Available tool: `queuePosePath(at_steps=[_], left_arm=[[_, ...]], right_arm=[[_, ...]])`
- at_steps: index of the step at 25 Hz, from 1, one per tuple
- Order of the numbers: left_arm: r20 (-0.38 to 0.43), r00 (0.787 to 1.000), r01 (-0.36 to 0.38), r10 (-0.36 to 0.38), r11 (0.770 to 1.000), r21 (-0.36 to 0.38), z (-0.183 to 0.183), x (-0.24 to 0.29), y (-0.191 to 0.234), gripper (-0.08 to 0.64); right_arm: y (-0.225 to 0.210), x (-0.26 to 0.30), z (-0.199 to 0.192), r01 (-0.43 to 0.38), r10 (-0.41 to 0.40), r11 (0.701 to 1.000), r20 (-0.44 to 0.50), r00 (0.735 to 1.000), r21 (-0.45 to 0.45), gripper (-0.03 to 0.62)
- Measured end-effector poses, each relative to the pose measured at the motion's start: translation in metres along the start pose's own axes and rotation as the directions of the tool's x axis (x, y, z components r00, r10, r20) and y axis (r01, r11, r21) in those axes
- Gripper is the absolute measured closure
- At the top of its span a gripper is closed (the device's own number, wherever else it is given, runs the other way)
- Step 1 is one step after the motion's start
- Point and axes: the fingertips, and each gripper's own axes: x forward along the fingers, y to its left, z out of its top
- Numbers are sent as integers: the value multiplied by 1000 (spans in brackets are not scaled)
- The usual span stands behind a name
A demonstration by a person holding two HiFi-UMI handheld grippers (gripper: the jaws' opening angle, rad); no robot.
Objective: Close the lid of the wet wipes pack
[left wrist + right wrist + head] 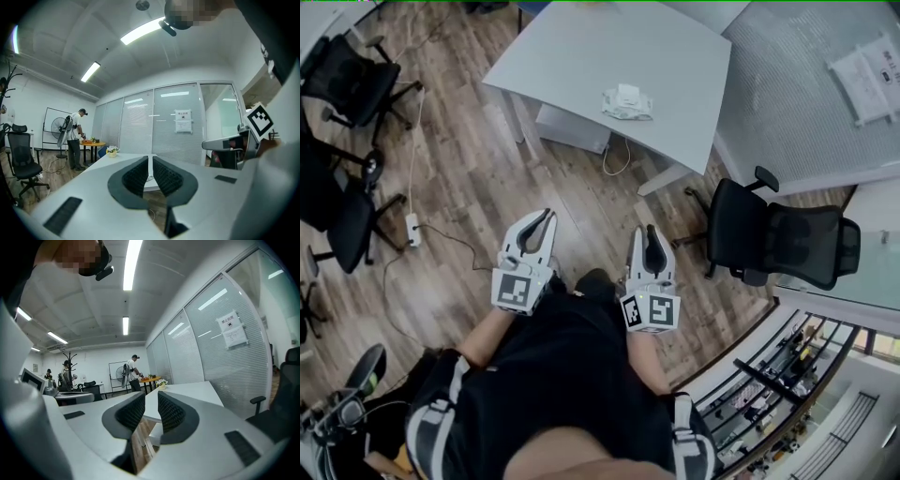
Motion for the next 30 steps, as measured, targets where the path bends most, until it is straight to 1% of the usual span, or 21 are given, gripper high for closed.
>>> queuePosePath(at_steps=[4, 7, 13, 17, 21, 26, 30], left_arm=[[8, 1000, 19, -19, 1000, -11, 3, 16, 11, 514], [-8, 1000, 29, -29, 1000, -8, -1, 34, 18, 514], [-28, 999, 37, -37, 999, 22, -8, 99, 28, 514], [-59, 998, 34, -32, 999, 34, -7, 159, 32, 514], [-72, 997, 29, -25, 998, 55, -1, 228, 36, 514], [-76, 997, -11, 19, 995, 97, 3, 311, 47, 513], [-124, 992, -13, 33, 987, 158, -8, 359, 54, 512]], right_arm=[[0, 17, -1, 17, -18, 1000, -19, 1000, -8, 487], [-8, 34, 2, 25, -25, 1000, -16, 1000, -1, 482], [-43, 96, 4, 5, -5, 1000, -10, 1000, 8, 482], [-75, 147, 12, -26, 26, 999, -10, 1000, 19, 480], [-109, 204, 24, -64, 65, 998, -25, 998, 16, 477], [-158, 274, 34, -109, 110, 994, -50, 993, 10, 469], [-189, 317, 37, -141, 140, 990, -73, 987, -2, 469]])
